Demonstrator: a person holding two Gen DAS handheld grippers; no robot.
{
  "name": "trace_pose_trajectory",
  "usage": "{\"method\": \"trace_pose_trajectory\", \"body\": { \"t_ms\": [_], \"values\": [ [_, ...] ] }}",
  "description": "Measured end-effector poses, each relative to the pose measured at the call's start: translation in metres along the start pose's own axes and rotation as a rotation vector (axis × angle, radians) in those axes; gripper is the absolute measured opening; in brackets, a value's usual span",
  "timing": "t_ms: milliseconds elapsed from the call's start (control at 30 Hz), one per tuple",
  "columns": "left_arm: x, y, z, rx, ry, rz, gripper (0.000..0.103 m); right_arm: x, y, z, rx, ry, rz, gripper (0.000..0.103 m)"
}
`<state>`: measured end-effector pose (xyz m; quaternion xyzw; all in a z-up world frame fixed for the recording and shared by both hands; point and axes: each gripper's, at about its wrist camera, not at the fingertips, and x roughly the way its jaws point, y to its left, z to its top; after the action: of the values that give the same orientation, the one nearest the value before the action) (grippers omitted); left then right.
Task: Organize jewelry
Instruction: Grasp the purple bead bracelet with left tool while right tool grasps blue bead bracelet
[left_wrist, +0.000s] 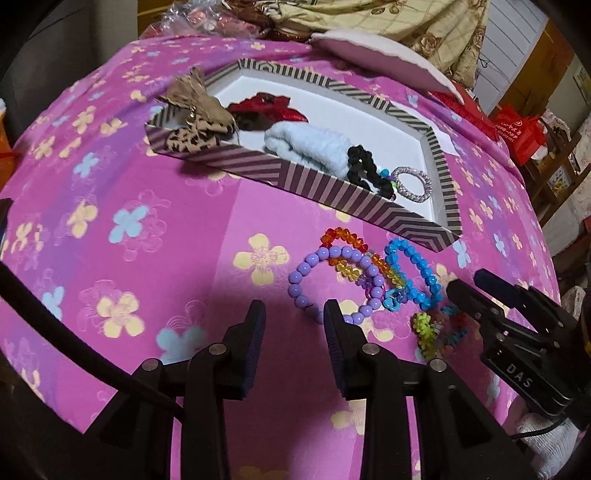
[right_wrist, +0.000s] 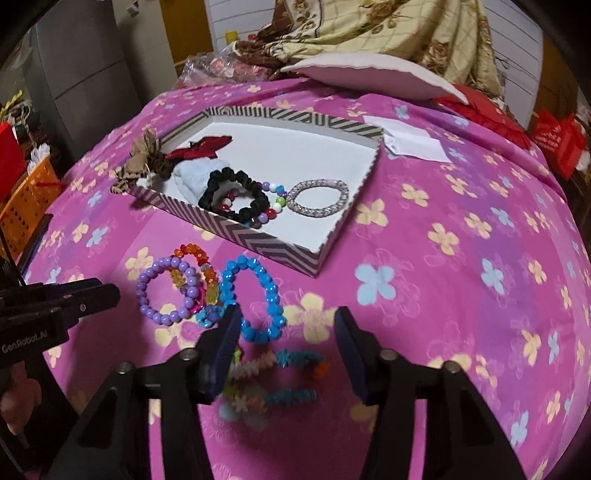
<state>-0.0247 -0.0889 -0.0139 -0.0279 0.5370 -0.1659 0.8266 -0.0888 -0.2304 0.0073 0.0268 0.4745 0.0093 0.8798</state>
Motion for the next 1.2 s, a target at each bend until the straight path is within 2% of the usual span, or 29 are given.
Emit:
{"method": "trace_pose_trajectory", "body": {
  "t_ms": [100, 367, 567, 600, 633, 700, 733, 833, 1200],
  "values": [
    [0.009, 0.001, 0.004, -0.005, 0.013, -0.006, 0.056, 0.011, 0.004, 0.006, -0.044, 0.019, 0.004, 0.045],
    [0.025, -0.002, 0.012, 0.019, 0.027, 0.009, 0.059, 0.041, 0.006, 0.014, -0.098, 0.067, -0.002, 0.044],
    [0.034, -0.015, 0.015, 0.077, 0.025, 0.045, 0.059, 0.042, 0.005, 0.015, -0.129, 0.043, -0.009, 0.043],
    [0.035, -0.017, 0.015, 0.084, 0.023, 0.045, 0.059, 0.042, 0.005, 0.015, -0.135, 0.040, -0.012, 0.039],
    [0.036, -0.019, 0.015, 0.094, 0.018, 0.053, 0.059, 0.042, 0.005, 0.015, -0.141, 0.037, -0.008, 0.027],
    [0.036, -0.020, 0.015, 0.099, 0.005, 0.059, 0.049, 0.041, 0.008, 0.015, -0.166, 0.034, -0.005, 0.009],
    [0.037, -0.019, 0.016, 0.100, 0.005, 0.060, 0.039, 0.041, 0.010, 0.015, -0.184, 0.034, -0.016, 0.009],
    [0.036, -0.014, 0.017, 0.085, 0.012, 0.039, 0.031, 0.039, 0.012, 0.015, -0.182, 0.028, 0.000, 0.009],
    [-0.002, -0.009, 0.027, 0.079, -0.062, -0.003, 0.030, -0.012, 0.019, 0.033, -0.177, -0.076, 0.049, 0.008]
  ]
}}
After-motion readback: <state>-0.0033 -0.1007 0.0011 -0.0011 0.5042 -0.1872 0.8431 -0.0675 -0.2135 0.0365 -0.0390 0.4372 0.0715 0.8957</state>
